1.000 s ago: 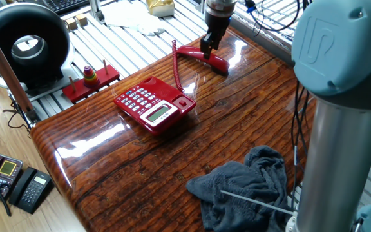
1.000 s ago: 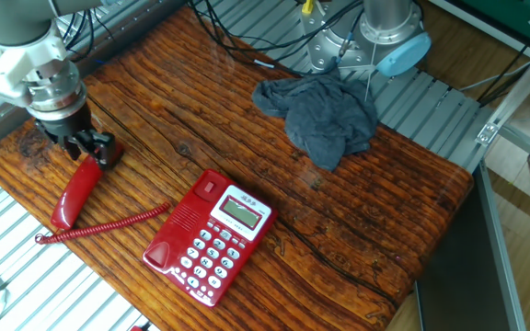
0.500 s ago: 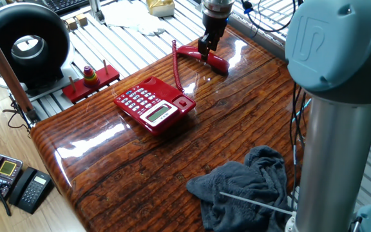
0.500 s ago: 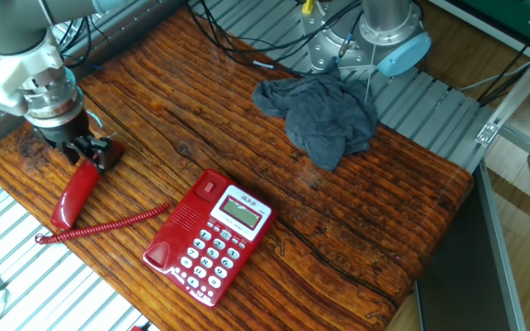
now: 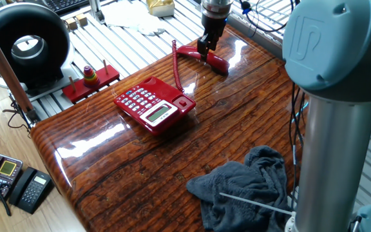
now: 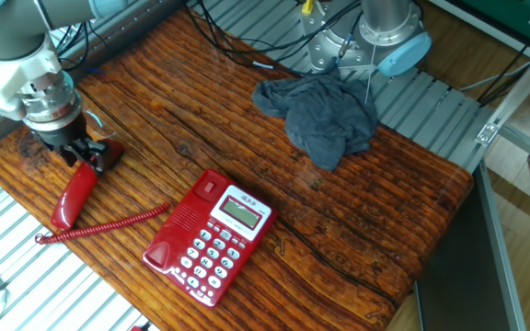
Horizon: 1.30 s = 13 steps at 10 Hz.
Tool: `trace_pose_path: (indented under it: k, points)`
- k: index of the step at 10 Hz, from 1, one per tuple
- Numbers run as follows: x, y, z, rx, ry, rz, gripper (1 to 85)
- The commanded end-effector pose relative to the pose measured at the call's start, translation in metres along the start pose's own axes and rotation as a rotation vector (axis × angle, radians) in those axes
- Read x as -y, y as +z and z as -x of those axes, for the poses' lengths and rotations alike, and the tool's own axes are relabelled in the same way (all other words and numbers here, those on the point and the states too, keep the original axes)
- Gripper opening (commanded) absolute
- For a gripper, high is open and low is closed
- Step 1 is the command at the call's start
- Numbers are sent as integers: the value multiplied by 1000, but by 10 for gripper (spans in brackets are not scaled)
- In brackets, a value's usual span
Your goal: Place the handset of the telephone on the corresponding phone cradle
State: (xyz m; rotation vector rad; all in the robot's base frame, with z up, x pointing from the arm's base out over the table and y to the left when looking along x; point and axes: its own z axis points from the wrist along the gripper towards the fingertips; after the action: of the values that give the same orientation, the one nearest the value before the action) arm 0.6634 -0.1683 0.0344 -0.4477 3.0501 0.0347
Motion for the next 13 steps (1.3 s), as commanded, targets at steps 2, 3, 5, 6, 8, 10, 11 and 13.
trace_pose_path:
  k: [2,3,5,6,8,10,11,13]
  points:
    - [-3,3,4,0,18,24,570]
    - [-3,5,4,-1,18,25,570]
    - [-2,9,7,-2,19,28,570]
    - [-2,11,8,-8,22,30,563]
    - [-2,14,8,-15,32,33,507]
    - [-3,14,8,-13,33,34,480]
    - [-3,13,8,-13,38,34,463]
    - [-4,5,3,-30,47,44,447]
